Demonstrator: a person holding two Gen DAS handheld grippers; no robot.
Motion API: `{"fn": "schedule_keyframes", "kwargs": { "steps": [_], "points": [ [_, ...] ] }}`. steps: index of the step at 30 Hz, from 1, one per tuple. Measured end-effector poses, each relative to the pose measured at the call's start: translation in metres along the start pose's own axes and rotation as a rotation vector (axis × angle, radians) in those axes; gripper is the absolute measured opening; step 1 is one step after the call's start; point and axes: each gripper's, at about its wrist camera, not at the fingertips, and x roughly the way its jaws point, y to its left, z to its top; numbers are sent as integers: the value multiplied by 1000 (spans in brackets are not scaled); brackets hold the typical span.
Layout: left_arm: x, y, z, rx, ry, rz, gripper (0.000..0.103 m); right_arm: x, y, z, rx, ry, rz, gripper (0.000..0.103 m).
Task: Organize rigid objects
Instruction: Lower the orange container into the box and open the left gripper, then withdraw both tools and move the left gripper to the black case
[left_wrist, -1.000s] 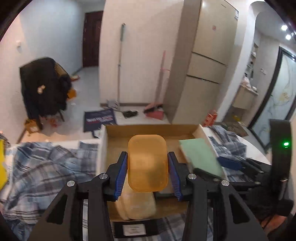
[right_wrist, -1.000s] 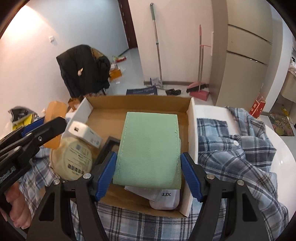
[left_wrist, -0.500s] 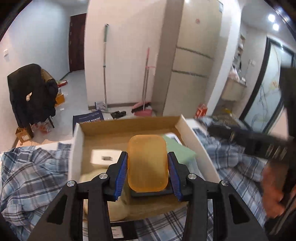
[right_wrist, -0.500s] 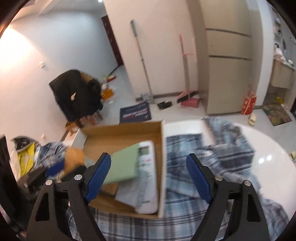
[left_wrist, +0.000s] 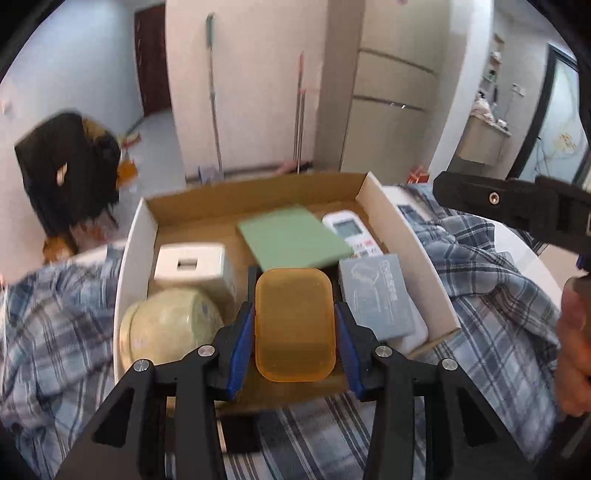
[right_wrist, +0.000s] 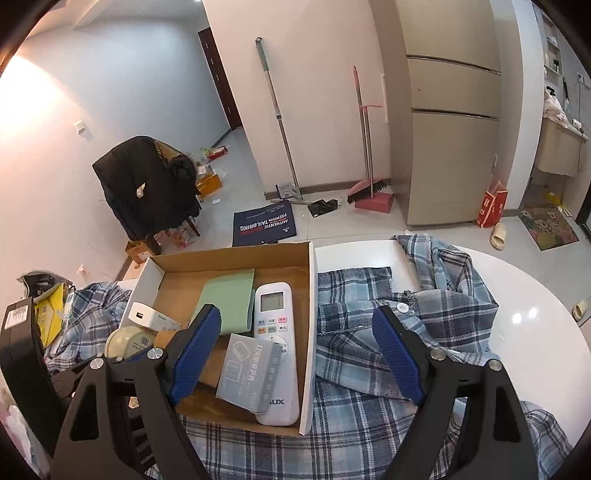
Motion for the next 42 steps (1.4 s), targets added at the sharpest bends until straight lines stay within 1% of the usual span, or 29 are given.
{"fn": "schedule_keyframes", "kwargs": {
  "steps": [2, 4, 6, 8, 10, 12, 15, 16, 17, 19, 22, 27, 28, 29, 31, 33, 36, 39, 42],
  "points": [
    [-5, 0, 0, -17, 26, -31, 45, 0, 0, 0, -1, 2, -2, 83],
    [-5, -3, -1, -23, 63, -29, 45, 0, -1, -1, -1, 4, -3, 83],
    [-3, -6, -3, -10, 58, -23, 45, 0, 0, 0, 1, 5, -4, 83],
    [0, -9, -5, 9, 45, 9, 45, 0, 0, 0, 1, 6, -2, 83],
    [3, -8, -6, 12, 30, 1, 45, -1, 1, 0, -1, 4, -3, 83],
    [5, -6, -6, 7, 31, -15, 45, -1, 1, 0, -5, 6, -2, 83],
    [6, -2, -6, -4, 37, -10, 47, 0, 2, 0, -8, 9, -2, 83],
    [5, -2, -5, -6, 35, -4, 54, 0, 2, 0, -7, 9, -2, 83],
    [3, -2, -4, -8, 30, 0, 66, 0, 2, 0, -5, 8, -1, 83],
    [-7, -2, -1, -2, -5, -2, 74, -2, 0, 1, 2, 4, 5, 83],
    [-23, -3, 4, 28, -41, -19, 75, -9, -2, 3, 10, -12, 12, 83],
    [-65, 10, 14, -8, -148, -10, 75, -36, -2, 8, 31, -72, 20, 84],
    [-75, 13, 14, -19, -170, -6, 76, -42, 1, 9, 30, -82, 19, 84],
    [-84, 17, 14, -26, -192, -1, 81, -47, 3, 9, 27, -89, 17, 86],
    [-107, 24, 7, -30, -251, 22, 84, -58, 11, 8, 15, -110, 11, 86],
    [-129, 30, -3, -28, -287, 39, 84, -68, 22, 5, -13, -118, 4, 86],
    [-160, 39, -19, -38, -345, 31, 84, -86, 38, -6, -53, -137, -6, 86],
    [-190, 45, -36, -36, -403, 45, 85, -104, 53, -19, -88, -154, -10, 86],
    [-208, 44, -51, -3, -431, 43, 87, -123, 62, -32, -112, -177, -13, 87]
  ]
}}
